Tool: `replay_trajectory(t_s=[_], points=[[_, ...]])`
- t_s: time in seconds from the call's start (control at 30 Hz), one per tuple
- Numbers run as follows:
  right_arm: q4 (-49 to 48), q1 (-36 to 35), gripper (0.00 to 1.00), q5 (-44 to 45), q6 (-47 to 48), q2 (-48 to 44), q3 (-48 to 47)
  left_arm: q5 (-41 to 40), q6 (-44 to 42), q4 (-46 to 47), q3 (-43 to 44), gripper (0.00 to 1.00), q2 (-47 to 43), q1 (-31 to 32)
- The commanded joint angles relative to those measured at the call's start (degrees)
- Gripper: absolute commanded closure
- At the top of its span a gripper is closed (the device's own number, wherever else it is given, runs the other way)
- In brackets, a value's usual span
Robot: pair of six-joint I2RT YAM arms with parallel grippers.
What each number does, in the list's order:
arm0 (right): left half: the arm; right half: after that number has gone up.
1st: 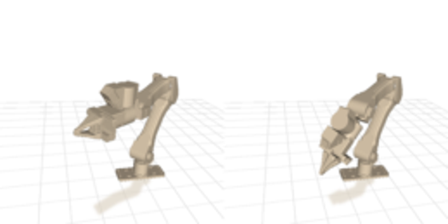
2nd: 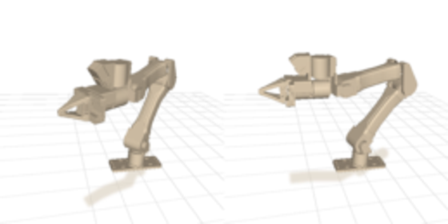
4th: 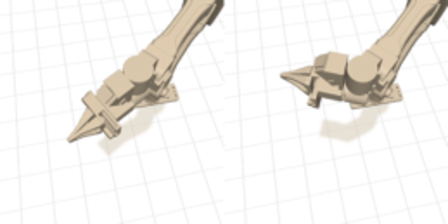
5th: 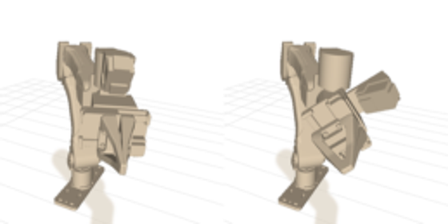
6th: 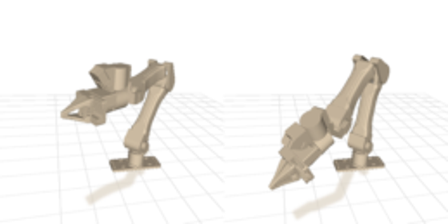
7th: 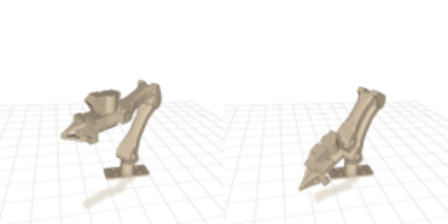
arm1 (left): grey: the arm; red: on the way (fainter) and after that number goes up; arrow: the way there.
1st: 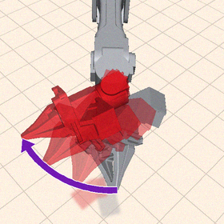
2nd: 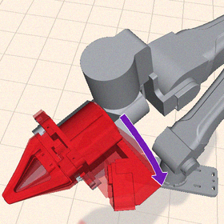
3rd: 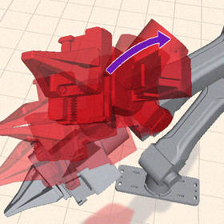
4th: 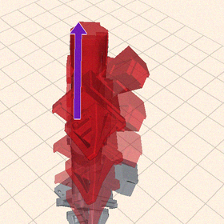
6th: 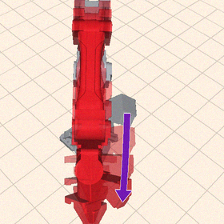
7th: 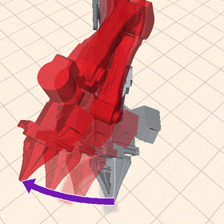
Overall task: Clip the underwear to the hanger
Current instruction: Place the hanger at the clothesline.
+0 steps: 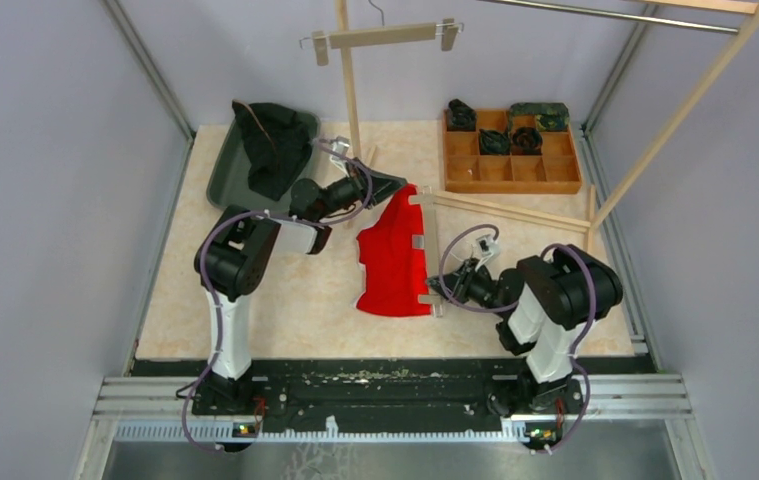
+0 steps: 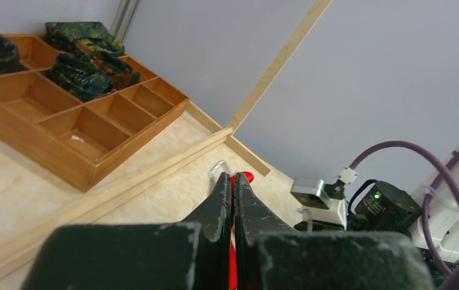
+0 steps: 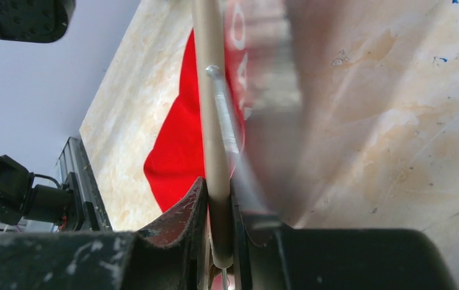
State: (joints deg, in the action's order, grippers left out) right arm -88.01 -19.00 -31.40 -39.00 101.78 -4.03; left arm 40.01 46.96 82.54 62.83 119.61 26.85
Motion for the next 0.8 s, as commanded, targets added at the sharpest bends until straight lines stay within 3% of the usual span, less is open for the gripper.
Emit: replay_trajectory(t_s=[0.0,0.07,0.17,0.23,0.33,0.4,0.43,0.57,0.77], points=[[-10.5,-0.42,0.96,2.05,0.06,-5.11,2.05,-2.67,1.25,5.97,-2.23,1.0,-0.23,-1.85],[-8.58,-0.42,1.0,1.7,-0.02,-7.53,1.95,-2.82,2.55,6.15,-2.44,0.98,0.14,-2.99],[-1.43,-0.42,1.0,1.73,1.17,-12.93,1.3,-3.15,4.98,7.08,-2.75,0.7,0.13,-4.53],[5.21,-0.42,1.0,2.45,2.4,-17.53,0.76,-3.99,5.3,6.75,-3.73,0.65,-0.86,-5.58],[19.91,-0.44,1.0,3.96,5.32,-28.25,-1.53,-4.99,4.27,5.44,-5.88,0.57,-3.32,-6.56],[32.53,-0.67,1.0,6.18,8.3,-35.33,-4.31,-5.74,3.18,3.92,-7.02,0.39,-5.01,-6.89],[39.37,-0.79,1.0,7.69,10.08,-38.8,-6.34,-6.34,2.95,3.49,-7.73,0.35,-5.92,-7.1],[59.94,-1.01,1.0,13.14,13.4,-47.08,-15.0,-10.4,3.19,3.75,-13.26,0.32,-12.02,-8.42],[78.17,-1.03,1.0,19.1,16.22,-51.68,-27.79,-12.83,-0.04,-6.0,-19.37,0.32,-24.18,-8.32]])
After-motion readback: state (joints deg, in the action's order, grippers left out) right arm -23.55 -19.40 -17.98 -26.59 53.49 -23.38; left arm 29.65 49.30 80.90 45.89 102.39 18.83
